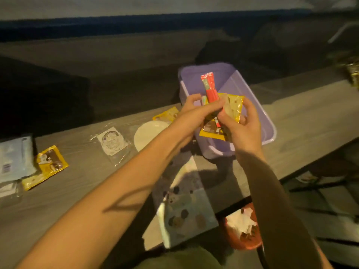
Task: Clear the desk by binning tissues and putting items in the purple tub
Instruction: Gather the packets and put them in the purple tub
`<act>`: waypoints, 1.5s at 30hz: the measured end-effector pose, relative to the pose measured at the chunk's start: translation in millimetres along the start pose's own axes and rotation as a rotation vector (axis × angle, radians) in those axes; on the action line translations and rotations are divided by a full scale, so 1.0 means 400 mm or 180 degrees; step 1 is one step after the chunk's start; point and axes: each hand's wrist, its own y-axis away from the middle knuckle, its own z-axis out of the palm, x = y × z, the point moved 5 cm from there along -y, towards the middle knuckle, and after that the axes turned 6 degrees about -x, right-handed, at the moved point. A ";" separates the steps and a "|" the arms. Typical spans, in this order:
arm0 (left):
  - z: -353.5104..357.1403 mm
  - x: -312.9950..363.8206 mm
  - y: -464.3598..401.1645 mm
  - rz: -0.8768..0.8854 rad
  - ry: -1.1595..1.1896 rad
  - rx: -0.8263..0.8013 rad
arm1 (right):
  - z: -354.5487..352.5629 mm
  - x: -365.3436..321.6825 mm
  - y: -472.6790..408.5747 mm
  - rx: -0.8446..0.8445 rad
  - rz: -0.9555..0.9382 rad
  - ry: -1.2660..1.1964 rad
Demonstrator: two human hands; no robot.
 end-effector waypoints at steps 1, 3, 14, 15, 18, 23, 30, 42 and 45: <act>0.027 -0.010 -0.019 -0.0121 -0.0086 -0.0090 | -0.026 0.007 -0.017 0.0041 0.0031 0.0130; 0.070 -0.034 -0.050 -0.0356 -0.0127 -0.0290 | -0.064 0.034 -0.048 0.0051 0.0195 0.0333; 0.099 -0.067 -0.098 -0.0573 -0.0004 -0.0154 | -0.067 0.162 -0.170 -0.0567 0.1162 0.1791; 0.093 -0.057 -0.098 -0.0453 0.0015 -0.0099 | -0.062 0.170 -0.169 -0.0607 0.1229 0.1801; 0.047 -0.018 -0.085 -0.0159 0.0180 -0.0116 | -0.057 0.174 -0.172 -0.0526 0.1281 0.2004; -0.117 0.009 -0.043 0.0225 0.0217 0.0296 | 0.001 0.067 -0.136 0.0276 -0.0335 0.1865; -0.387 -0.121 0.055 -0.0051 0.0848 0.1265 | 0.339 0.105 -0.083 -0.1326 -0.1223 0.2526; -0.538 -0.148 0.120 0.0046 0.1177 0.1488 | 0.415 0.264 -0.157 -0.0929 0.0778 0.1585; -0.533 -0.130 0.126 0.0205 0.0995 0.1397 | 0.412 0.169 -0.105 -0.1417 0.0666 0.0703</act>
